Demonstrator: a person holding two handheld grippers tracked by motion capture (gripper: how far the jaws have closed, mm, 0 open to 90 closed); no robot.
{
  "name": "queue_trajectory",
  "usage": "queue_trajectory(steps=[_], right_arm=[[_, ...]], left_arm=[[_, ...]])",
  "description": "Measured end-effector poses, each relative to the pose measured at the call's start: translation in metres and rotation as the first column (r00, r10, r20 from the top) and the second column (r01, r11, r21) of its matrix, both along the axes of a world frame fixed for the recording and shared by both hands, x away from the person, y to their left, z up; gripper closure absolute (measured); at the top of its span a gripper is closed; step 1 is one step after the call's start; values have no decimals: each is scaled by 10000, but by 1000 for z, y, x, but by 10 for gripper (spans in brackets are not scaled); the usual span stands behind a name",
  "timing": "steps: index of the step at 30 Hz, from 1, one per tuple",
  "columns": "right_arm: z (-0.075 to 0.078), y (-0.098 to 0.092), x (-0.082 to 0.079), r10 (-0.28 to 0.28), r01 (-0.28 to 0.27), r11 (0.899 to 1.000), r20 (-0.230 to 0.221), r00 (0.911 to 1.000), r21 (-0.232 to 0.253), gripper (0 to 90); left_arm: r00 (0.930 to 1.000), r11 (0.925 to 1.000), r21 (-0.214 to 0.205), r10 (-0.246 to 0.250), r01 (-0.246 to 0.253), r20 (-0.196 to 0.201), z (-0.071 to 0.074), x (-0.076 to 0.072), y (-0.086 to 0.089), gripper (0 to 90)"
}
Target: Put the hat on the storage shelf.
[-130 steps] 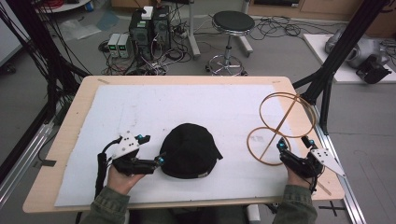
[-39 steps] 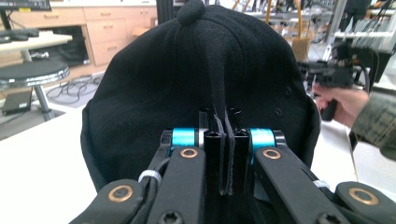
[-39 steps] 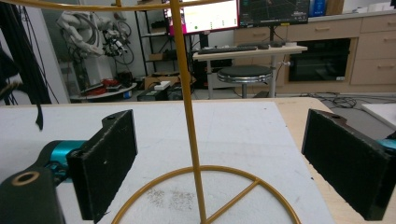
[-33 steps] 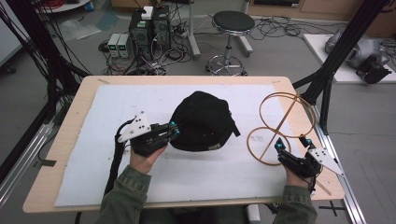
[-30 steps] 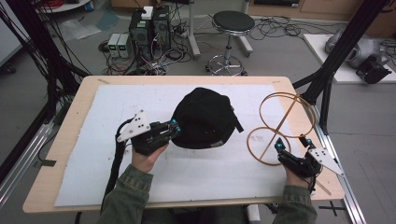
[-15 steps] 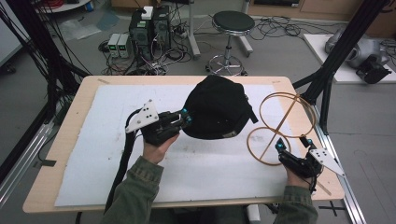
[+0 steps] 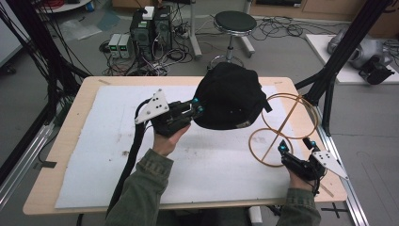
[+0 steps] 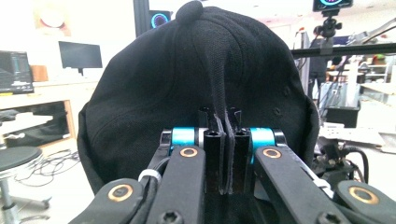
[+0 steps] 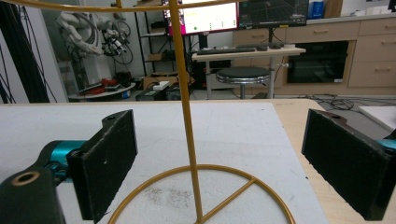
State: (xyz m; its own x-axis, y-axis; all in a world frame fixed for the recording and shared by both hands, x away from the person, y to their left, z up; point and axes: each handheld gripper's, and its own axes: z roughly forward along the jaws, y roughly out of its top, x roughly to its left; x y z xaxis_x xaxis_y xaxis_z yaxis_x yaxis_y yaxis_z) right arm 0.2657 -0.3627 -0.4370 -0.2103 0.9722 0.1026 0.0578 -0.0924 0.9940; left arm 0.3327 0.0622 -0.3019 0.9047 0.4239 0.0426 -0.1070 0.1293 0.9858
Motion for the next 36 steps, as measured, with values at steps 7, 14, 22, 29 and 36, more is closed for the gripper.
queue_trajectory(steps=[7,14,22,29,36], right_arm=[[0,-2,0,-15,15,10000,2,10000,-18,96],[-1,-2,-1,-39,40,10000,-17,10000,62,96],[0,-3,-1,9,-9,10000,-14,10000,67,96],[-1,-4,-1,-9,9,9999,22,10000,139,96],[-1,-6,-2,-35,35,9999,14,10000,158,96]], left_arm=[[9987,9989,-58,-469,470,198,9,3,-21,879],[9966,9972,-101,-737,741,369,20,9,-38,879],[9943,9953,-56,-962,966,469,28,15,-60,879],[9916,9929,-81,-1177,1183,532,33,20,-77,879],[9886,9897,-111,-1421,1428,502,33,24,-93,879]])
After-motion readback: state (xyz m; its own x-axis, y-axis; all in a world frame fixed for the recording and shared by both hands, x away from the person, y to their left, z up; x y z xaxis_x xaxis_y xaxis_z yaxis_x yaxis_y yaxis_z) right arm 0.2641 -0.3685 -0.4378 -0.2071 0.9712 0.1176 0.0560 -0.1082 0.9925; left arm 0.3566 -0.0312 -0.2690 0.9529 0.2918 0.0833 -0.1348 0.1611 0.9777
